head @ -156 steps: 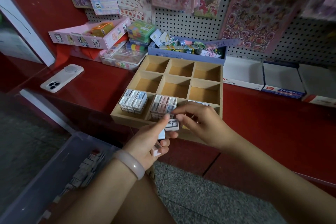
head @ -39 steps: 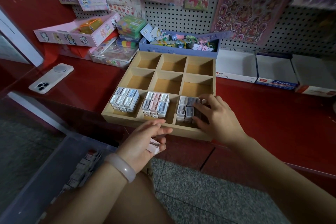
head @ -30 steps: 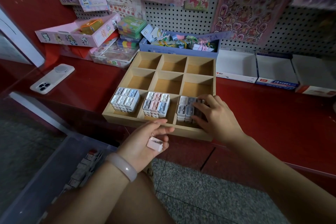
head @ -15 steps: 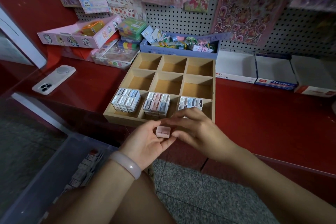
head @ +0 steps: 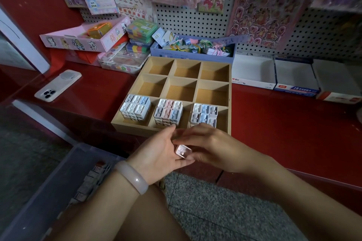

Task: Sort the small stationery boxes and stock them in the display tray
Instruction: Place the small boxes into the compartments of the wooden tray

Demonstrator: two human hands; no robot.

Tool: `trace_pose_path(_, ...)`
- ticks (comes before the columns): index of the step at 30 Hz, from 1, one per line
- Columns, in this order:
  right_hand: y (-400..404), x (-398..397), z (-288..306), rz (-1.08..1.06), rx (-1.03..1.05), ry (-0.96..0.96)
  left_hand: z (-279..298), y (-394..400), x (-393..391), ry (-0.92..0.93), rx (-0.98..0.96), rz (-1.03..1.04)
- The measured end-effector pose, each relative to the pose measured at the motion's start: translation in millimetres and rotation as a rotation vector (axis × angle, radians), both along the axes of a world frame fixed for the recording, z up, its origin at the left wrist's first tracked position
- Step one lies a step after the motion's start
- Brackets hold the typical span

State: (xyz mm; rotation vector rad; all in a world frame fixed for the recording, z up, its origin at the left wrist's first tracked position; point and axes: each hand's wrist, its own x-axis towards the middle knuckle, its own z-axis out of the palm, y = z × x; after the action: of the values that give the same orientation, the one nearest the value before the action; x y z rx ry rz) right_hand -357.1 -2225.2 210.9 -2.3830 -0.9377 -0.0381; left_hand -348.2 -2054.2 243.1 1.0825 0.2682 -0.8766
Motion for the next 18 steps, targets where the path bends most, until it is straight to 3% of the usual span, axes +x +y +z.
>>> trace_pose_path(6, -7.0, -2.1, 2.7, -0.008, -0.075, -0.045, -0.8, -1.2, 1.4, 0.011, 0.054, -0.040)
trace_pose_path(12, -12.3, -4.2, -3.6, -0.136, -0.019, -0.118, -1.4, -1.0, 1.6, -0.036, 0.071, -0.093)
trace_pose_path(15, -27.2, -2.8, -11.0, -0.353, 0.050, -0.114, -4.7, 3.1, 3.1, -0.197, 0.216, -0.092)
trace_pose_path(18, -45.1, 0.4, -20.0, -0.592, -0.015, -0.154, -6.6, 10.5, 5.1, -0.453, 0.419, -0.089)
